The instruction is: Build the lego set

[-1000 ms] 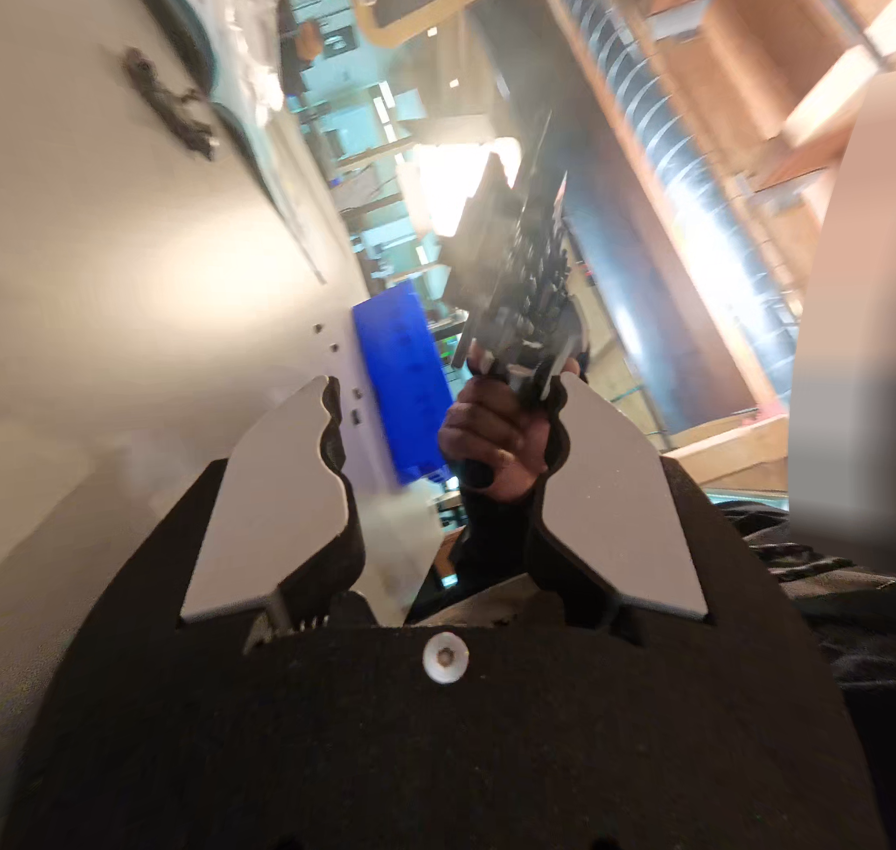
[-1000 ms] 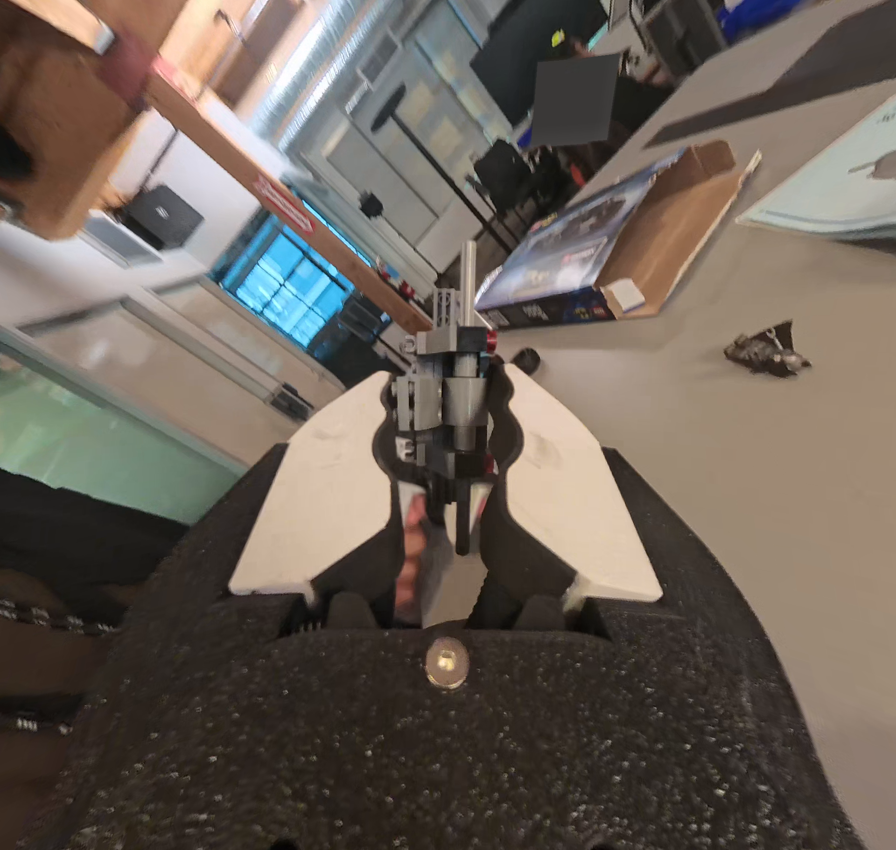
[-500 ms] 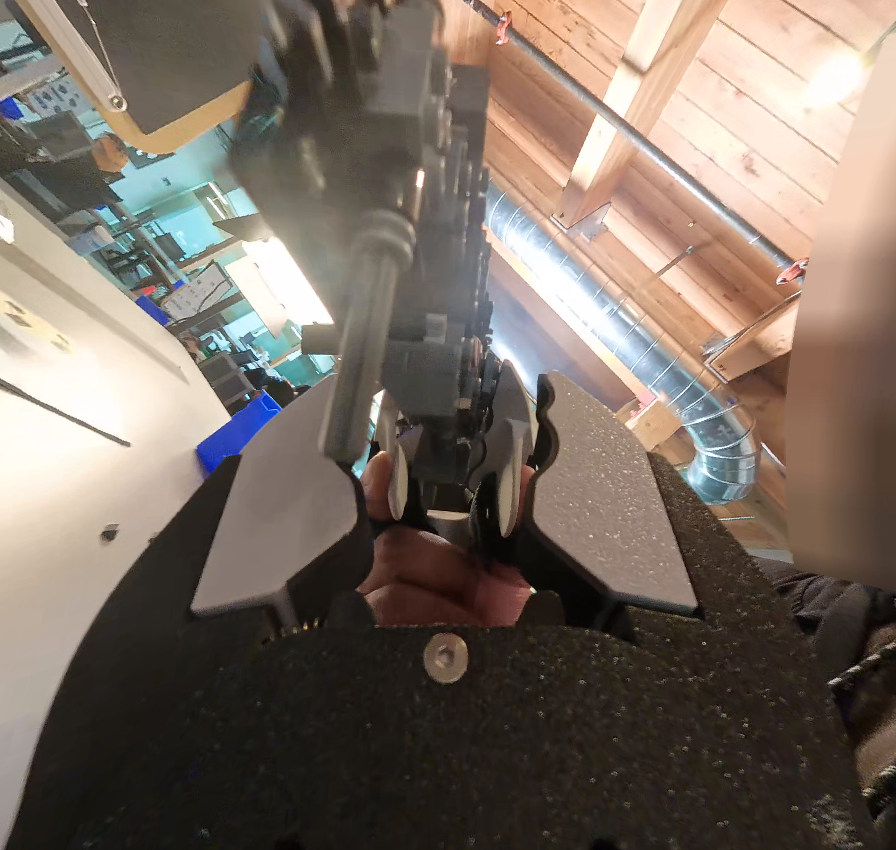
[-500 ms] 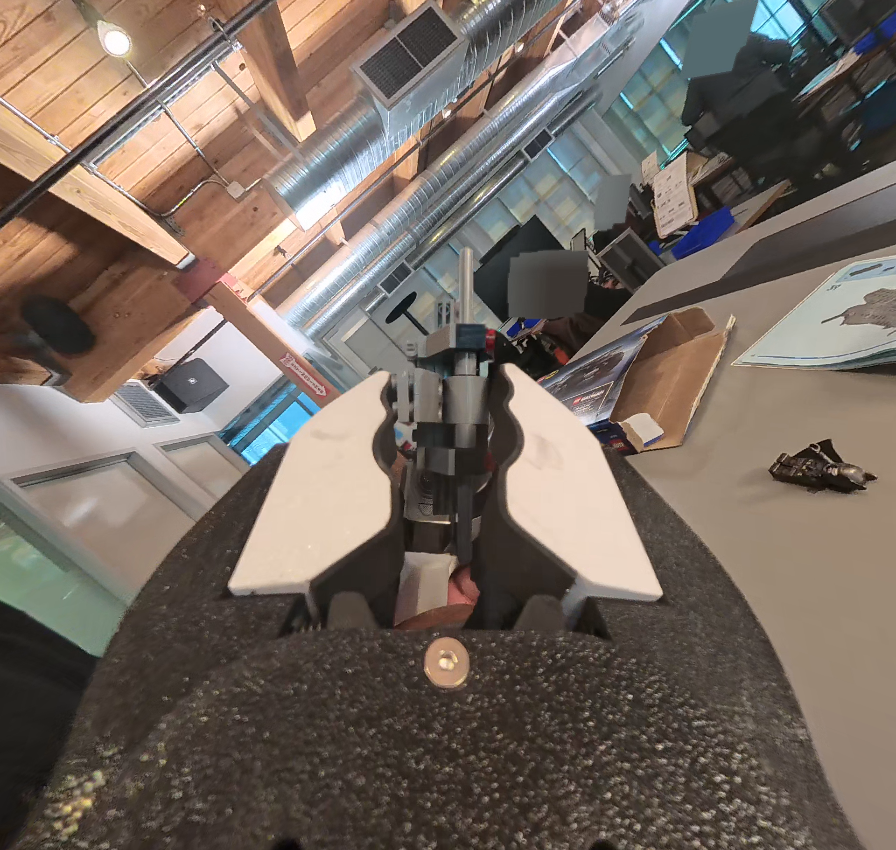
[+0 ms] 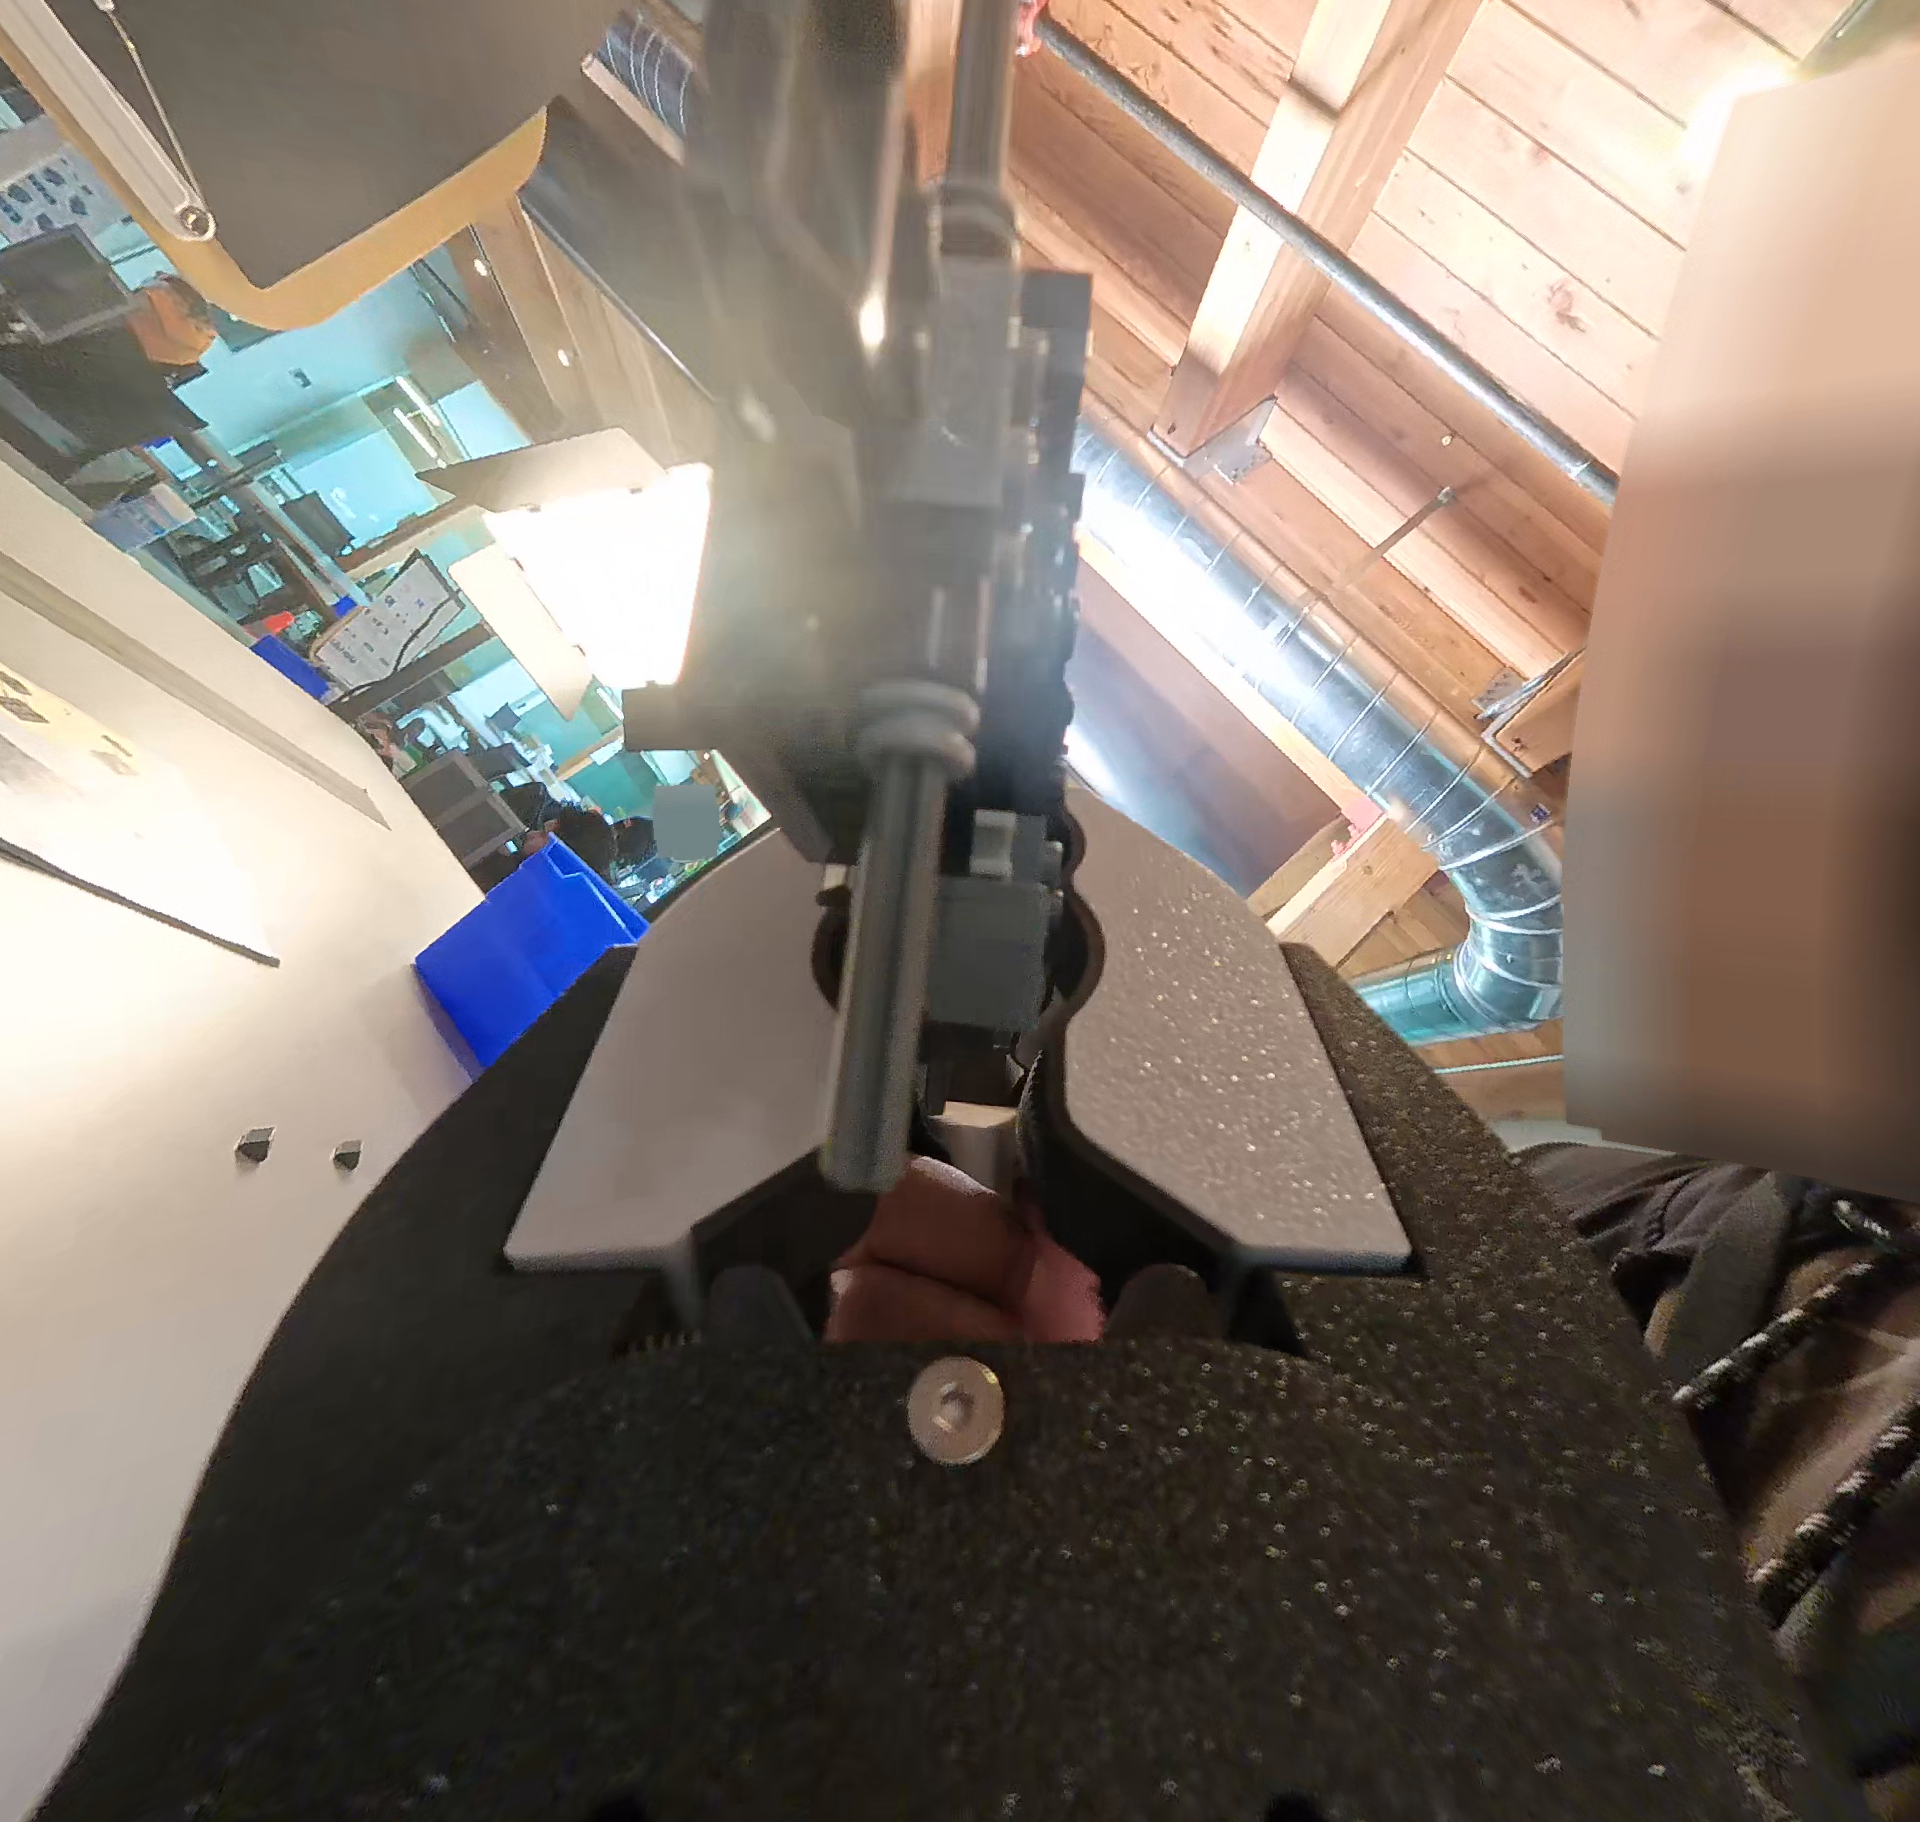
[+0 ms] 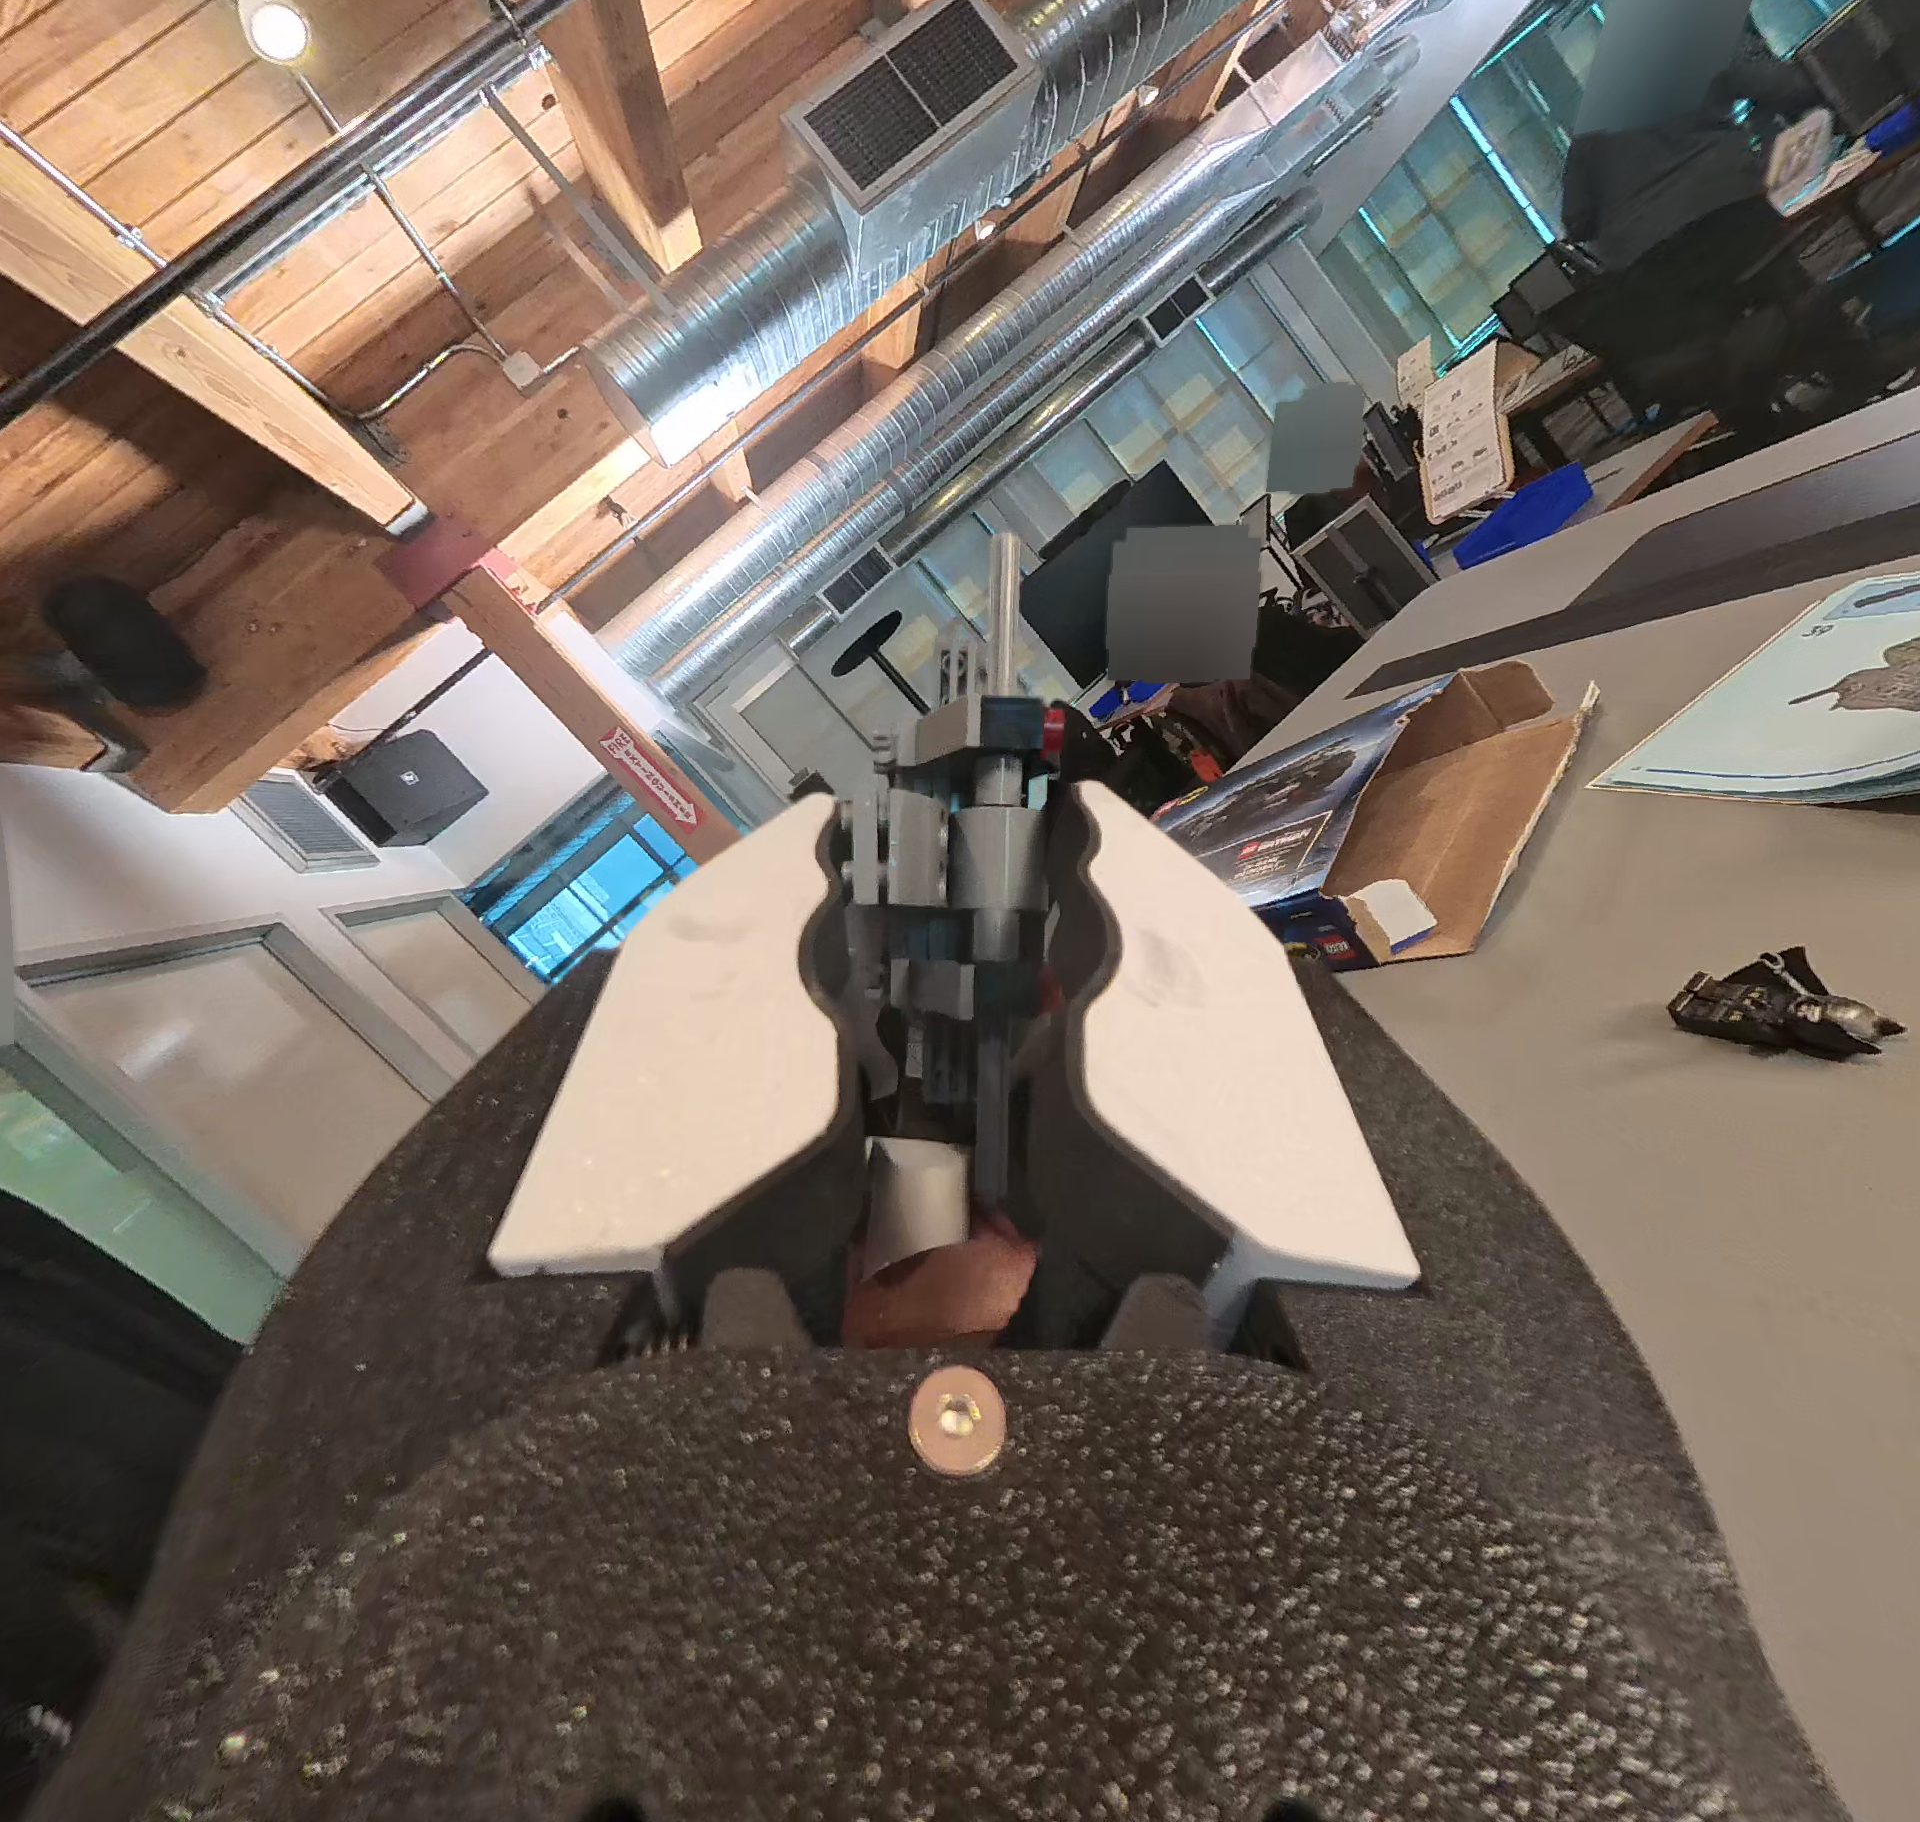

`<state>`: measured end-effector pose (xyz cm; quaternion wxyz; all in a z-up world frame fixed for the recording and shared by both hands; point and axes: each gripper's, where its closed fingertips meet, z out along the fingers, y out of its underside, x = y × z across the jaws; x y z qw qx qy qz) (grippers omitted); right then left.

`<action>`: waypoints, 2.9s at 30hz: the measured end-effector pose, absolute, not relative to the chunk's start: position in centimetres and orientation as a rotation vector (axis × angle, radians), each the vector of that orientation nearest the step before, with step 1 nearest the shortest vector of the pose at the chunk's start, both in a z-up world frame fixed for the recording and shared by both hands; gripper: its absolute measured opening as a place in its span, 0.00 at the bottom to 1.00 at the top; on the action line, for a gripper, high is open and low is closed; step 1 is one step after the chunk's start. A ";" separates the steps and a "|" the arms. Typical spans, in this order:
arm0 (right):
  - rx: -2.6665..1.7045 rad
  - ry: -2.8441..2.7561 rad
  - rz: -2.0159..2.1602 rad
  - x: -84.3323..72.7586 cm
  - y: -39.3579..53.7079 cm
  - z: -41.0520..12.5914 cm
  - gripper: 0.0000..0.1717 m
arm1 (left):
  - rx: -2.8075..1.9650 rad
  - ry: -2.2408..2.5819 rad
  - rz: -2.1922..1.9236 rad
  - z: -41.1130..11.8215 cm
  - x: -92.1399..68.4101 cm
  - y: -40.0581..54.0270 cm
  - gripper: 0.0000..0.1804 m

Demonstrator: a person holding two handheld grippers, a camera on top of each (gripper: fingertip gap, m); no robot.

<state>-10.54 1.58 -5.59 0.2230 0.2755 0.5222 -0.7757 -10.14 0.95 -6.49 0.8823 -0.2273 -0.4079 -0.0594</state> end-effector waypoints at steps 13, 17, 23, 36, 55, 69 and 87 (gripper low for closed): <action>0.878 1.353 -2.015 -10.6 2.9 -7.7 0.21 | -0.505 -0.934 -0.164 -7.6 -10.4 1.7 0.19; 0.946 1.282 -1.981 -10.9 3.1 -8.6 0.21 | -0.440 -0.984 -0.164 -8.0 -11.0 1.2 0.19; 1.001 1.275 -1.926 -10.9 2.5 -10.1 0.21 | -0.342 -1.060 -0.153 -9.0 -11.9 -0.2 0.19; 1.068 1.343 -1.871 -10.6 3.1 -11.6 0.21 | -0.362 -1.075 -0.257 -10.8 -11.6 0.7 0.19; 1.144 1.367 -1.674 -10.3 2.6 -13.9 0.23 | -0.308 -1.114 -0.308 -13.1 -11.5 0.2 0.19; 1.160 1.392 -1.602 -10.0 2.6 -14.8 0.22 | -0.332 -1.196 -0.365 -14.3 -11.5 0.5 0.19; 1.307 1.331 -1.616 -11.0 3.4 -15.6 0.28 | -0.273 -1.266 -0.337 -14.7 -11.8 0.6 0.19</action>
